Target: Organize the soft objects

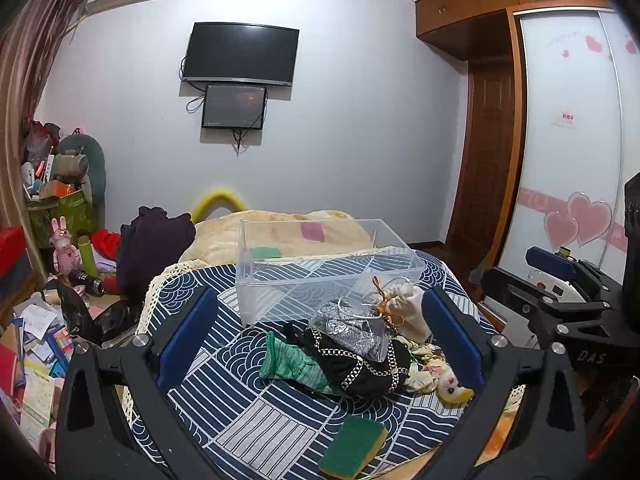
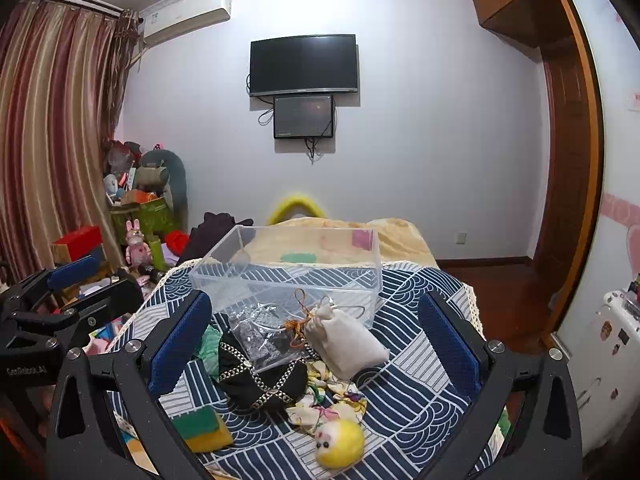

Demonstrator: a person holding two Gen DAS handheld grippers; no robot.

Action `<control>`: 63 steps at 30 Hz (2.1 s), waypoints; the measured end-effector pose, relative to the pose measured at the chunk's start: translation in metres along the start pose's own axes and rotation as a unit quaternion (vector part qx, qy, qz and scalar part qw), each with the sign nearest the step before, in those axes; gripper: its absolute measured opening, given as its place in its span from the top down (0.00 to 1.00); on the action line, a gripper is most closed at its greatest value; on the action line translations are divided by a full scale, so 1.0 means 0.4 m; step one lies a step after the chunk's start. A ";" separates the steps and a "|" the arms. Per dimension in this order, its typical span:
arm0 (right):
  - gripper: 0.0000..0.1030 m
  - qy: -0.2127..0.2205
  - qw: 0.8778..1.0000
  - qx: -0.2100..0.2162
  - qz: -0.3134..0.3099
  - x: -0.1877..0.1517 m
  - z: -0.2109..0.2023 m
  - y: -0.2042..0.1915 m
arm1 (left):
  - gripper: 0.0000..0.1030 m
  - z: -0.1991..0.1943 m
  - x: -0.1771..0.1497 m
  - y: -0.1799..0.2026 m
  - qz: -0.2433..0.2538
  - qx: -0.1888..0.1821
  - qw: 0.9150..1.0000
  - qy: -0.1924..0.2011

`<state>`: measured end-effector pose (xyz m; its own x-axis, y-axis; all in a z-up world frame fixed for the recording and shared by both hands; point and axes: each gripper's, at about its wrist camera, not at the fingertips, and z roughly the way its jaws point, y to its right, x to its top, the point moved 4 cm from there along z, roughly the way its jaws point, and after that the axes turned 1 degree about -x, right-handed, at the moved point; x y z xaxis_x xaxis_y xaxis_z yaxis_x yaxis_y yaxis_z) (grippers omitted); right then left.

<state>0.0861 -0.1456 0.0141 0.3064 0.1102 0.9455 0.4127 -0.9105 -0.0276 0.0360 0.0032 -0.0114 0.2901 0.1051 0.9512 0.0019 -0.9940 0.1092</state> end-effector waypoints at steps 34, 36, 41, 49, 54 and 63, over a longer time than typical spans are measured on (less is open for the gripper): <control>0.15 -0.081 0.996 0.017 0.039 -0.115 0.041 0.029 | 0.23 0.080 -0.143 0.018 -0.009 -0.053 0.991 -0.122; 0.19 -0.107 0.993 0.024 0.045 -0.141 0.054 0.036 | 0.24 0.093 -0.171 0.022 -0.009 -0.057 0.988 -0.143; 0.30 -0.166 0.984 0.027 0.054 -0.198 0.088 0.045 | 0.24 0.126 -0.225 0.036 -0.003 -0.068 0.979 -0.191; 0.51 -0.231 0.969 0.025 0.082 -0.268 0.116 0.079 | 0.43 0.171 -0.298 0.041 -0.017 -0.090 0.963 -0.253; 0.66 -0.243 0.966 0.039 0.084 -0.278 0.117 0.080 | 0.56 0.182 -0.320 0.043 -0.028 -0.107 0.955 -0.274; 0.66 -0.192 0.978 0.036 0.070 -0.216 0.093 0.074 | 0.58 0.139 -0.236 -0.008 -0.041 -0.078 0.974 -0.211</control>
<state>0.1039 -0.1673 -0.0803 0.6584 0.1411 0.7393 0.3993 -0.8981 -0.1842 0.0619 -0.0052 -0.1175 0.6627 0.1290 0.7377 -0.0937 -0.9630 0.2526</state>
